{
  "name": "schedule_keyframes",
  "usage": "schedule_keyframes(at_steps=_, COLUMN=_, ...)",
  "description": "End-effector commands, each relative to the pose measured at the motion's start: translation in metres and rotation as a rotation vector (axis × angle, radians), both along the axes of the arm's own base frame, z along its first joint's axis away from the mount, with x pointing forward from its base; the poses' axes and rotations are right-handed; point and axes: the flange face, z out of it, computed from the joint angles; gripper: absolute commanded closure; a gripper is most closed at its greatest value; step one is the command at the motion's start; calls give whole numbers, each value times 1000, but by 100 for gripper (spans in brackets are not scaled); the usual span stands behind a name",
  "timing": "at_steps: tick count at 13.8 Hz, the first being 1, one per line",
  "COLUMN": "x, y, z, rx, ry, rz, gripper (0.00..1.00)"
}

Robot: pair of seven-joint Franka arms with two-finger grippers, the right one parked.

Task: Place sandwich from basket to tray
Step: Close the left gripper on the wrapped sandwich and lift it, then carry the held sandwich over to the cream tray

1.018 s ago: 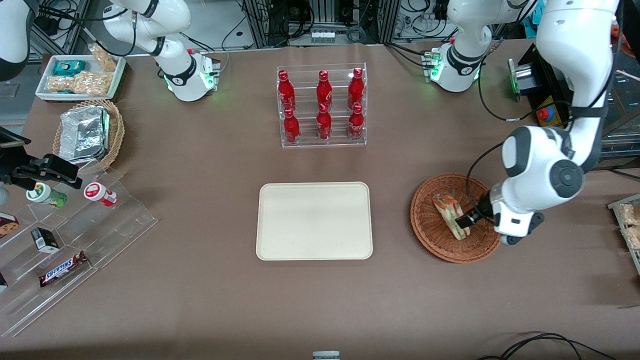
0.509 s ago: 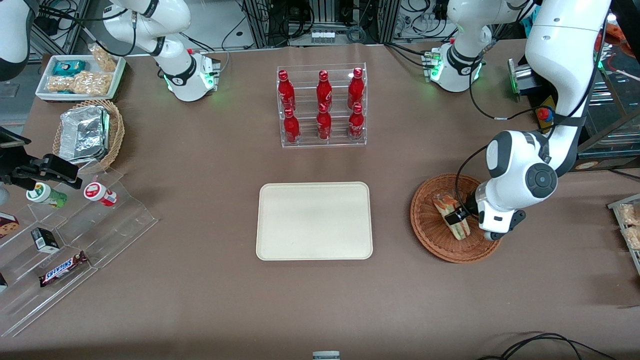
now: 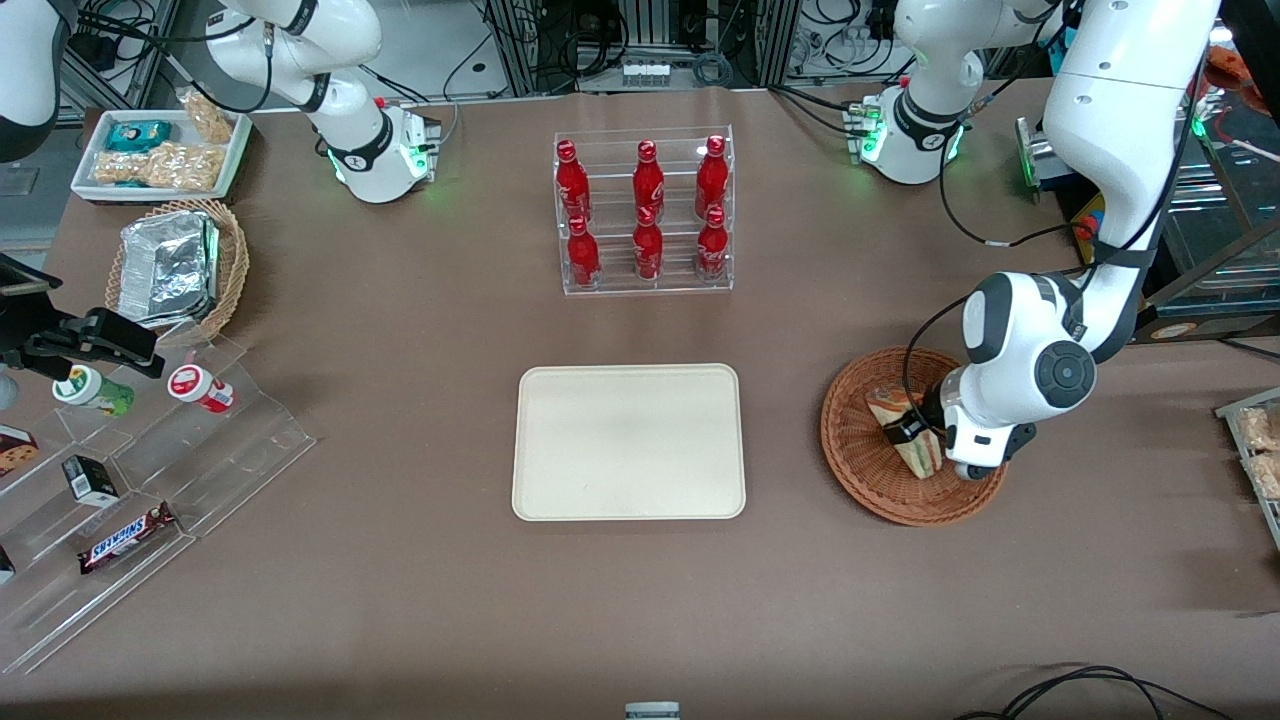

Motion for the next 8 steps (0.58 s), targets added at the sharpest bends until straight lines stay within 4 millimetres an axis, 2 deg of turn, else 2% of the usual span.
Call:
schedule_keyframes(at_steps=1, x=1, y=-1, z=18, rx=1, ry=-2, rz=19, gripper=89)
schedule_keyframes(at_steps=2, x=1, y=-1, z=27, rx=4, ry=0, rz=16, gripper=91)
schedule_keyframes(at_steps=4, x=0, y=-3, z=59, rx=23, ry=-6, rz=-66, gripper=93)
schedule_keyframes(at_steps=5, x=-4, y=-14, z=76, rx=31, ry=22, rz=-116, gripper=93)
schedule_keyframes(at_steps=7, x=-3, y=-47, z=113, rx=31, ry=106, rz=-208, gripper=93)
schedule_keyframes(at_steps=8, x=-4, y=-78, z=125, rx=30, ry=139, rz=-265, gripper=93)
